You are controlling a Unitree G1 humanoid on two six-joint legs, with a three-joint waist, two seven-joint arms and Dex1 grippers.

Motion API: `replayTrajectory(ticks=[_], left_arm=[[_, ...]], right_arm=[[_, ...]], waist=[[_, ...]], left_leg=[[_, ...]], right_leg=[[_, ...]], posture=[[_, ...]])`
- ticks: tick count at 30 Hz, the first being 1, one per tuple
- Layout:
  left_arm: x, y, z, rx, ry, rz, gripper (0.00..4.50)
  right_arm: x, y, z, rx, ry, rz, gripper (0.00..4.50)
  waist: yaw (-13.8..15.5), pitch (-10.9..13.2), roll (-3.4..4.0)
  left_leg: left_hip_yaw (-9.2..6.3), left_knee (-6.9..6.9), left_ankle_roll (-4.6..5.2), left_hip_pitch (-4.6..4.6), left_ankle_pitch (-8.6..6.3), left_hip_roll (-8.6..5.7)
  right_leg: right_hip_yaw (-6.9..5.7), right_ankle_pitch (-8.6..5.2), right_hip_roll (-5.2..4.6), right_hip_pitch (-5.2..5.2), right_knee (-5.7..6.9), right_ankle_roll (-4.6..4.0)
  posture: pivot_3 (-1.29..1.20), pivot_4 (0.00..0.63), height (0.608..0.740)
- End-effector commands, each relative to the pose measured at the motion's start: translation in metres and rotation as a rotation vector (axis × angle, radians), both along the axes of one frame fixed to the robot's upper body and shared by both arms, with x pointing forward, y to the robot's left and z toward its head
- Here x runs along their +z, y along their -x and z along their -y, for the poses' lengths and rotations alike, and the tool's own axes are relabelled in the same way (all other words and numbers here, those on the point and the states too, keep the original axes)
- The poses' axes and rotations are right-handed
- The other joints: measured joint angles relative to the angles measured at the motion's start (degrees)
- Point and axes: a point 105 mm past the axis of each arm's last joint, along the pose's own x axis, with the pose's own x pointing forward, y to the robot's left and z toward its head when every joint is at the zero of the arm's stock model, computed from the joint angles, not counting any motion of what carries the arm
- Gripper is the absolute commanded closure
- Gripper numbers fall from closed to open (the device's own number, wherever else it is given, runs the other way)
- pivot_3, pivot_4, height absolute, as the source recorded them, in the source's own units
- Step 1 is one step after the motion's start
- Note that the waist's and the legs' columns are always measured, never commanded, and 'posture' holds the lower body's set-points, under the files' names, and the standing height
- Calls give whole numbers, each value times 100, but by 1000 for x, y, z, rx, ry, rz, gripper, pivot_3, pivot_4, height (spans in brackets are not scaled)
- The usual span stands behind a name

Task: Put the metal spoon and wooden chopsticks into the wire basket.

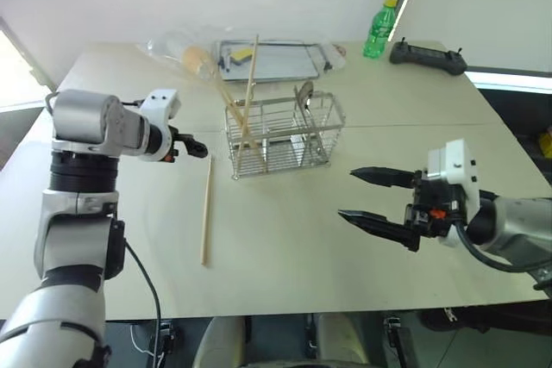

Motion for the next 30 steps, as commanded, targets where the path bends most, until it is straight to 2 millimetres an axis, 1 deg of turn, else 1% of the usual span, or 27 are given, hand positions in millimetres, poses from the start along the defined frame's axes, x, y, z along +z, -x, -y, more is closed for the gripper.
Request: replayTrajectory(ticks=[1, 5, 10, 14, 16, 19, 24, 25, 27, 28, 30], left_arm=[[6, -1, 7, -20, -3, 24, 52], [-6, -2, 23, -44, 0, -10, 52], [-21, -3, 36, -56, -22, -54, 52], [-37, -1, 35, -34, -53, -97, 52], [-48, 1, 32, -15, -64, -133, 52], [-59, 4, 32, -14, -73, -162, 52], [-67, 5, 40, -25, -54, -189, 52], [-67, 4, 42, -23, -44, -193, 279], [-67, 2, 44, -21, -35, -191, 915], [-67, 2, 45, -18, -27, -194, 1330], [-67, 2, 45, -13, -23, -202, 2337]], right_arm=[[7, 5, -5, 10, -18, 47, 742], [7, 5, -7, 5, -26, 51, 742], [9, 4, -7, -7, -31, 59, 742], [10, 3, -5, -25, -33, 68, 742], [12, 2, -4, -35, -38, 72, 742], [13, 2, -4, -44, -40, 77, 742], [13, 2, -3, -52, -42, 79, 742], [14, 2, -3, -53, -42, 80, 742], [14, 2, -3, -54, -42, 81, 742], [14, 2, -3, -54, -41, 82, 742], [15, 1, -3, -55, -41, 83, 742]], waist=[[23, 0, 0], [25, 0, -1], [-7, -1, 1], [-9, -1, 2], [2, -3, 4], [5, -10, 10], [5, -39, 56], [5, -46, 65], [5, -51, 75], [7, -52, 75], [19, -51, 74]], left_leg=[[-1, 0, 0, -2, 0, -2], [-3, 0, 0, -6, 0, -11], [-2, 1, 0, -5, 0, -9], [0, 0, 0, -3, 0, -6], [0, 0, 0, -2, 0, -6], [0, 1, 0, 2, 0, -7], [1, 2, 0, 18, -1, -7], [1, 2, 0, 19, -1, -7], [2, 1, 0, 20, -1, -8], [3, 2, 0, 20, -1, -8], [2, 2, 0, 18, 0, -9]], right_leg=[[0, 0, -3, 0, -1, 0], [0, -1, -11, 4, -8, 1], [-1, 0, -8, 1, -6, 1], [-1, 0, -5, -1, -2, 1], [-1, 0, -5, 0, -3, 1], [0, 0, -6, 7, -4, 0], [-1, -11, -9, 21, -5, -17], [-1, -11, -8, 22, -5, -17], [-1, -11, -10, 24, -5, -16], [-1, -11, -10, 24, -5, -16], [-1, -9, -10, 24, -5, -10]], posture=[[0, 150, 703], [0, 150, 703], [0, 150, 703], [0, 150, 703], [0, 150, 703], [0, 150, 703], [0, 150, 703], [0, 150, 703], [0, 150, 703], [0, 150, 703], [0, 150, 703]])
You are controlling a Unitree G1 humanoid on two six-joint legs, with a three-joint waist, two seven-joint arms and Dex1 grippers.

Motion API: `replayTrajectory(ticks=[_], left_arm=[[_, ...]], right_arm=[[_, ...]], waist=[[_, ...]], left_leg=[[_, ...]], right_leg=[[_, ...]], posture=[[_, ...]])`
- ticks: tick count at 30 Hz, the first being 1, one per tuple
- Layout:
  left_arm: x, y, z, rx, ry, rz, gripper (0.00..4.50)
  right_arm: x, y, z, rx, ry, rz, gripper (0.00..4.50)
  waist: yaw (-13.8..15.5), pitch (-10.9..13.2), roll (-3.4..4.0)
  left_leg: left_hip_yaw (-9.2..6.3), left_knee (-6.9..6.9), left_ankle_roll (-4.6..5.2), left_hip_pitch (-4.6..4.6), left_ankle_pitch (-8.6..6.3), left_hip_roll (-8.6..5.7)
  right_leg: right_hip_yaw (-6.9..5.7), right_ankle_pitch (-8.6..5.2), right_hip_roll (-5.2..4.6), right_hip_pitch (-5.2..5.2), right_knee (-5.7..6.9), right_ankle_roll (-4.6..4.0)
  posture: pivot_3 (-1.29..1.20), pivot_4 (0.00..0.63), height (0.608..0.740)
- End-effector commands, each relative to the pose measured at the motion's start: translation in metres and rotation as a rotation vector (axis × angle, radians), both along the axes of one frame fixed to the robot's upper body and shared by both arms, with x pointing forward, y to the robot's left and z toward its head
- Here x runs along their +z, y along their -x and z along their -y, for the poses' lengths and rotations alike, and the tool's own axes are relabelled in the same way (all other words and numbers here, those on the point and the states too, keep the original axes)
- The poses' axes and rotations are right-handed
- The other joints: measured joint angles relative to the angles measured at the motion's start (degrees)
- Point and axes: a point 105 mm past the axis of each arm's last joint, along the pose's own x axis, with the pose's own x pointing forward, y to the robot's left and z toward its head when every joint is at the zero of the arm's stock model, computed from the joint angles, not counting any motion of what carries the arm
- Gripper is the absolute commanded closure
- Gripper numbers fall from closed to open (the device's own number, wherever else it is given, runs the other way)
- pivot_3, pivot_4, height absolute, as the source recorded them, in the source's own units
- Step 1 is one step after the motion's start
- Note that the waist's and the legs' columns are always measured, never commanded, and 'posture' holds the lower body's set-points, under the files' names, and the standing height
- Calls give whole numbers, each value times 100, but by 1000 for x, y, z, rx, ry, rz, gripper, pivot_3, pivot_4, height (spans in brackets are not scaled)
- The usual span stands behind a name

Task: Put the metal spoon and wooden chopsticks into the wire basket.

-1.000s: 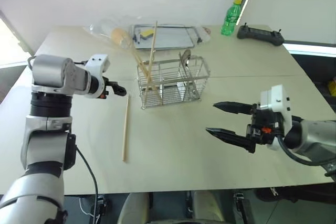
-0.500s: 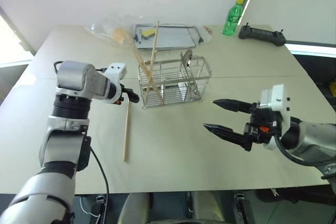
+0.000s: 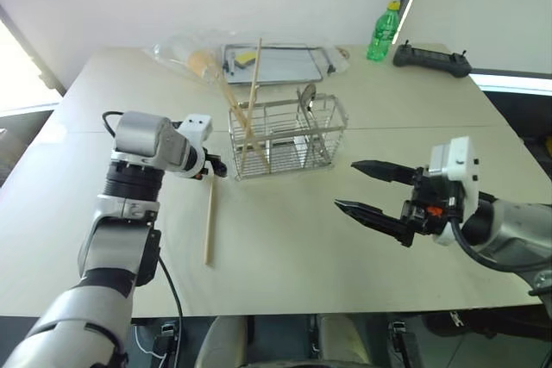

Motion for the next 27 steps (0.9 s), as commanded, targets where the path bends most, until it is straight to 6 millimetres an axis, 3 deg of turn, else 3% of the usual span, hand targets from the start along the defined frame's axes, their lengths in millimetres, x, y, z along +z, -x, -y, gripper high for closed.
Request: replayTrajectory(ticks=[1, 4, 5, 13, 17, 22, 27], left_arm=[[-17, 8, 7, -3, 29, -90, 2820], [-15, 6, 6, -2, 21, -86, 4354], [-14, 6, 6, -2, 20, -83, 4444], [-10, 4, -4, 26, 14, -69, 4444], [3, -4, -18, 94, 50, -21, 4444], [42, -27, -45, 218, 147, 138, 4444], [104, -56, -92, 369, 186, 510, 4444]], right_arm=[[11, 3, 0, 4, -7, 54, 742], [12, 2, -1, 2, -12, 56, 742], [12, 2, -1, 2, -15, 56, 742], [12, 1, -2, 3, -13, 56, 742], [9, 1, 0, 8, 2, 48, 742], [7, 2, 3, 34, 35, 35, 742], [8, 0, 7, 42, 41, 34, 742]], waist=[[10, 0, -1], [17, 0, -2], [18, 0, -2], [8, 1, -2], [3, 2, -4], [-9, 19, -32], [-10, 33, -56]], left_leg=[[-1, 0, 0, -3, 0, -2], [-2, 0, 0, -7, 0, -13], [-3, 1, 0, -8, 0, -15], [-7, 2, 0, -8, 0, -14], [-7, 2, 0, -8, 0, -14], [-9, 2, 0, -16, 0, -11], [-5, -7, -1, -26, 0, -8]], right_leg=[[0, 2, 0, 0, -2, 6], [0, 0, -12, 1, -4, 21], [0, 0, -12, 3, -6, 22], [-1, -14, -13, 2, -4, 42], [-1, -14, -13, 0, -4, 43], [-4, -14, -9, -11, -2, 44], [-4, 2, -8, -26, -3, 23]], posture=[[0, 150, 703], [0, 150, 703], [0, 150, 703], [0, 150, 703], [0, 150, 703], [0, 150, 703], [0, 150, 703]])
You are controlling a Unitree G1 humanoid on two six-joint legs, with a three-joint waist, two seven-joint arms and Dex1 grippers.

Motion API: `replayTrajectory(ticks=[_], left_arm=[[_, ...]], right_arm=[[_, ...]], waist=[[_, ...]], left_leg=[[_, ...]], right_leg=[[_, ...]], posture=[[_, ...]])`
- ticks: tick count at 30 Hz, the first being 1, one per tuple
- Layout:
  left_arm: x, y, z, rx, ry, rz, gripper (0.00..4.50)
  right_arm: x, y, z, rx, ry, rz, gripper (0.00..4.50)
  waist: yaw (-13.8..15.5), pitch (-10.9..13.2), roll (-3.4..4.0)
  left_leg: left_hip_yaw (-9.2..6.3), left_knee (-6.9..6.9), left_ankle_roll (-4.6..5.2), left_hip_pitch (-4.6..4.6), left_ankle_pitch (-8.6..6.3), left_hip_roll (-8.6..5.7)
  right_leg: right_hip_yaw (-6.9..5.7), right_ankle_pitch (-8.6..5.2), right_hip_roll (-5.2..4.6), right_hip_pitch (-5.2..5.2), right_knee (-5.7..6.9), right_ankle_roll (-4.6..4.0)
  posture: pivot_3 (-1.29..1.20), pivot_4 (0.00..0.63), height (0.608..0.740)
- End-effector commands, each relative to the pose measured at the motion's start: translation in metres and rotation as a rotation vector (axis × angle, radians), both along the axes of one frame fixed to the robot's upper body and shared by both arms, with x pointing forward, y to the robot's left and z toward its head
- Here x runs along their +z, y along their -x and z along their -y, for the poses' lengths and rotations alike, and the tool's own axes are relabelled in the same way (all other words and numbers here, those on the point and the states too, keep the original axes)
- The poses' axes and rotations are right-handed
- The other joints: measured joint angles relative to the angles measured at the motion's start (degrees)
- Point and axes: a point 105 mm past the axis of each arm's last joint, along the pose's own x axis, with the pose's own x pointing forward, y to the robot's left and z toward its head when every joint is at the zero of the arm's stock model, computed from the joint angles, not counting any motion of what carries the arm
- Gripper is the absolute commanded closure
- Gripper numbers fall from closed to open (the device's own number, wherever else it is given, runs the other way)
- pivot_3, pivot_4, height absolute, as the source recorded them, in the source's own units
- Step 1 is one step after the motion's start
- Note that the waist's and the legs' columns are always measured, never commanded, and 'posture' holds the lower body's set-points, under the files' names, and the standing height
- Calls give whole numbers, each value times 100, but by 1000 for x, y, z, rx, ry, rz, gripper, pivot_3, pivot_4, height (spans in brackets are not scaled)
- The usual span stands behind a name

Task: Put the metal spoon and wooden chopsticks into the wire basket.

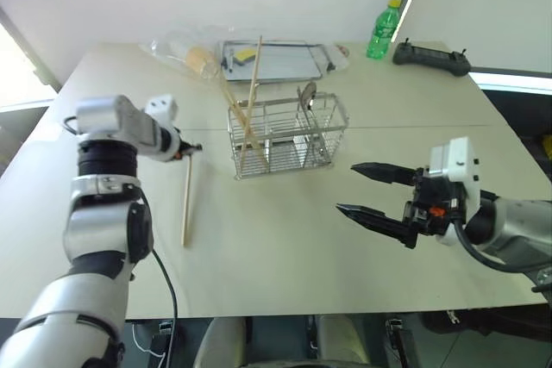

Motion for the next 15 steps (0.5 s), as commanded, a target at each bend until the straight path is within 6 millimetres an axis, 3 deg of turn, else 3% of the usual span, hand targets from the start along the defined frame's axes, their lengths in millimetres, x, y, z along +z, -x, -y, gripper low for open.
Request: replayTrajectory(ticks=[1, 3, 5, 8, 12, 15], left_arm=[[74, -22, -43, 180, 5, 382, 4444], [128, -25, -66, 292, 45, 668, 4444], [166, -20, -76, 340, 83, 862, 4444], [220, -6, -68, 287, 153, 1139, 4444], [271, 19, -15, 6, 321, 1378, 4444], [289, 43, 31, -225, 399, 1461, 4444]], right_arm=[[11, 0, 3, 12, 9, 51, 742], [12, 0, 2, 23, 7, 46, 742], [13, 0, 2, 28, 6, 43, 742], [15, 0, 1, 36, 3, 39, 742], [17, -1, -1, 44, 0, 31, 742], [19, -2, -1, 48, 5, 29, 742]], waist=[[5, 1, -2], [11, 9, -17], [15, 15, -27], [52, 15, -28], [143, 15, -27], [165, 17, -32]], left_leg=[[1, -3, 0, 0, 0, 0], [2, -12, -1, 0, 0, 0], [1, -22, -8, 0, 4, 0], [4, -27, -12, 0, 6, -2], [8, -27, -13, 0, 6, -3], [5, -24, -16, 0, 8, -2]], right_leg=[[0, 0, -1, 0, -3, 0], [0, 0, -3, -3, -5, 0], [0, 1, -4, -8, -7, -1], [0, 2, -7, -6, -11, 0], [0, 2, -9, -1, -13, 0], [-3, 2, -7, 2, -12, 0]], posture=[[0, 150, 703], [0, 150, 703], [0, 150, 703], [0, 150, 703], [0, 150, 703], [0, 150, 703]])
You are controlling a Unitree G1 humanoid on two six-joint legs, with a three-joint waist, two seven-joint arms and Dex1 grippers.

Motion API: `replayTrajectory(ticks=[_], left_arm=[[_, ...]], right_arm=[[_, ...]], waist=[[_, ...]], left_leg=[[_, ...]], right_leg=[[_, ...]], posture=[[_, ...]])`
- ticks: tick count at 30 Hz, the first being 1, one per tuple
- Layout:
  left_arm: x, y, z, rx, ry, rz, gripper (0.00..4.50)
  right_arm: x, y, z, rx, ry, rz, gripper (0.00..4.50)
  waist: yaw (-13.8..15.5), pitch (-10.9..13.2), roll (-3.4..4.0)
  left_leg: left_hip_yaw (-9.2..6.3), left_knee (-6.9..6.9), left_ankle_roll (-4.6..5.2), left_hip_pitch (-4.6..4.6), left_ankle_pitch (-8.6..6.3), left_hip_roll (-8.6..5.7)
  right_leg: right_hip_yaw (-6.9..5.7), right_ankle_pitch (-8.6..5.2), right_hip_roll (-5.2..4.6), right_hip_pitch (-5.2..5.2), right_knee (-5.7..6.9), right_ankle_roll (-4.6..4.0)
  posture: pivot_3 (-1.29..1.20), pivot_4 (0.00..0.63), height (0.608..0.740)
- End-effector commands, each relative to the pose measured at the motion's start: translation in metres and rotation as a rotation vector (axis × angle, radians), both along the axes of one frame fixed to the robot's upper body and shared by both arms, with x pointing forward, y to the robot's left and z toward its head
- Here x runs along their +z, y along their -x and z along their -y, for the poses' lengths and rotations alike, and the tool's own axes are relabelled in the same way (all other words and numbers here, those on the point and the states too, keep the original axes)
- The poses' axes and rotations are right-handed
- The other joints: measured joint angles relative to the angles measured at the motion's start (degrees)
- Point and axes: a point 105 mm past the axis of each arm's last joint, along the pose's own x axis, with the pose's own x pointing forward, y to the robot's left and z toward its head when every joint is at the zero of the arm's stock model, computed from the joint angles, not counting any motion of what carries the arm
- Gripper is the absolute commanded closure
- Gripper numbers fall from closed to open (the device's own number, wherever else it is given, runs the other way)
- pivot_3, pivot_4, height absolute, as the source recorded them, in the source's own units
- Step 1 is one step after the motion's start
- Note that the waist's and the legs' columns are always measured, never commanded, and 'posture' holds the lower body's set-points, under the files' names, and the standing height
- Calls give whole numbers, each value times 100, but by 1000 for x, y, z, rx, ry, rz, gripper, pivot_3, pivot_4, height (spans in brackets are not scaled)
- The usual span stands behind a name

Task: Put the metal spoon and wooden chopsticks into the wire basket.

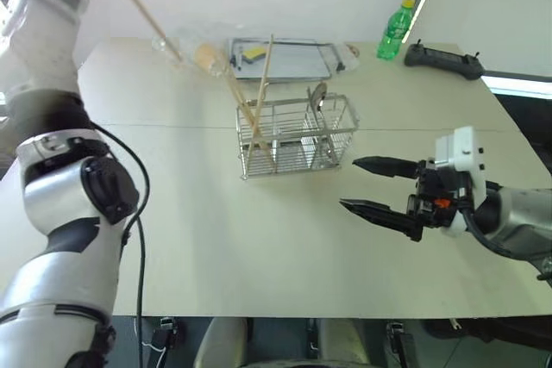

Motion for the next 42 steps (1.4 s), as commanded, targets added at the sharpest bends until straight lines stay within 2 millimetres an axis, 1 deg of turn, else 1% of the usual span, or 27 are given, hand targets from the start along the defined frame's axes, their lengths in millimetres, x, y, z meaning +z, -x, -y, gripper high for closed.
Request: replayTrajectory(ticks=[1, 3, 5, 7, 9, 13, 14, 17, 19, 20, 25, 28, 31, 34, 36, 39, 41, 42], left_arm=[[40, 41, 50, -205, -100, 212, 4444], [39, 54, 77, -277, -180, 248, 4444], [33, 64, 99, -335, -265, 270, 4444], [23, 70, 117, -378, -341, 271, 4444], [9, 71, 129, -400, -411, 253, 4444], [-24, 69, 143, -441, -547, 194, 4444], [-29, 70, 145, -451, -571, 188, 4444], [-42, 69, 148, -487, -566, 143, 4444], [-56, 69, 154, -501, -584, 122, 4444], [-61, 68, 156, -503, -575, 109, 4444], [-74, 65, 160, -497, -556, 71, 4444], [-82, 66, 159, -505, -550, 55, 3472], [-86, 67, 156, -497, -553, 48, 1928], [-85, 70, 153, -511, -537, 40, 446], [-84, 72, 152, -523, -542, 39, 446], [-83, 79, 152, -565, -595, 50, 446], [-83, 89, 148, -621, -686, 65, 446], [-84, 95, 141, -644, -774, 80, 446]], right_arm=[[10, 2, 0, 12, 0, 26, 742], [11, 2, 0, 11, 0, 25, 742], [11, 2, 0, 9, 1, 23, 742], [11, 3, -1, 7, 2, 22, 742], [12, 3, 0, 2, 0, 21, 742], [12, 4, 0, -12, -3, 20, 742], [12, 4, 1, -15, -1, 20, 742], [11, 5, 1, -20, -1, 19, 742], [11, 6, 1, -25, -3, 19, 742], [11, 5, 1, -27, -4, 19, 742], [12, 4, 1, -31, -5, 22, 742], [13, 4, 3, -33, -4, 23, 742], [14, 3, 4, -35, -1, 24, 742], [15, 2, 6, -35, 4, 25, 742], [15, 1, 6, -32, 8, 27, 742], [16, -1, 8, -30, 22, 34, 742], [18, -3, 13, -40, 44, 46, 742], [20, -5, 17, -52, 57, 55, 742]], waist=[[-20, 0, 0], [-29, -2, 4], [-41, -4, 10], [-48, -6, 17], [-47, -6, 17], [-38, -5, 17], [-37, -5, 16], [-27, -4, 15], [-23, -5, 16], [-20, -5, 16], [-18, -4, 14], [-28, -4, 15], [-23, -5, 17], [-21, -4, 16], [-21, -4, 16], [-23, -4, 16], [-26, -3, 17], [-41, -3, 19]], left_leg=[[1, 2, 0, 0, 0, 0], [3, 2, 0, 1, 0, 0], [9, 1, 1, 7, 0, 2], [10, -2, 2, 13, 1, 5], [10, -2, 2, 16, 1, 11], [11, 6, 3, 16, 2, 13], [12, 8, 3, 15, 2, 13], [12, 10, 4, 10, 2, 13], [12, 10, 7, 8, 0, 13], [11, 10, 8, 8, 0, 12], [7, 18, 8, 5, -1, 12], [8, 22, 9, 6, -1, 12], [9, 22, 10, 7, -1, 13], [7, 23, 10, 6, -1, 13], [8, 24, 10, 4, -2, 13], [8, 24, 11, 4, -2, 12], [7, 24, 11, 4, -2, 13], [7, 24, 11, 4, -2, 13]], right_leg=[[1, 0, 0, 1, 0, 0], [2, 0, 0, 2, -1, 0], [5, 0, 2, 2, 2, 0], [8, 0, 7, 2, 5, -1], [9, 1, 15, 2, 8, -4], [10, 4, 18, 5, 8, -11], [11, 4, 18, 6, 7, -12], [12, -1, 18, 4, 3, -22], [12, -1, 18, 4, 0, -21], [12, 0, 17, 5, 0, -18], [12, -2, 18, 6, 2, -23], [12, -8, 18, 7, 2, -34], [12, -9, 19, 7, 2, -35], [12, -9, 19, 7, 2, -36], [12, -9, 19, 8, 1, -36], [12, -9, 19, 8, 1, -36], [11, -10, 20, 7, 2, -37], [11, -10, 21, 5, 3, -38]], posture=[[0, 150, 703], [0, 150, 703], [0, 150, 703], [0, 150, 703], [0, 150, 703], [0, 150, 703], [0, 150, 703], [0, 150, 703], [0, 150, 703], [0, 150, 703], [0, 150, 703], [0, 150, 703], [0, 150, 703], [0, 150, 703], [0, 150, 703], [0, 150, 703], [0, 150, 703], [0, 150, 703]])
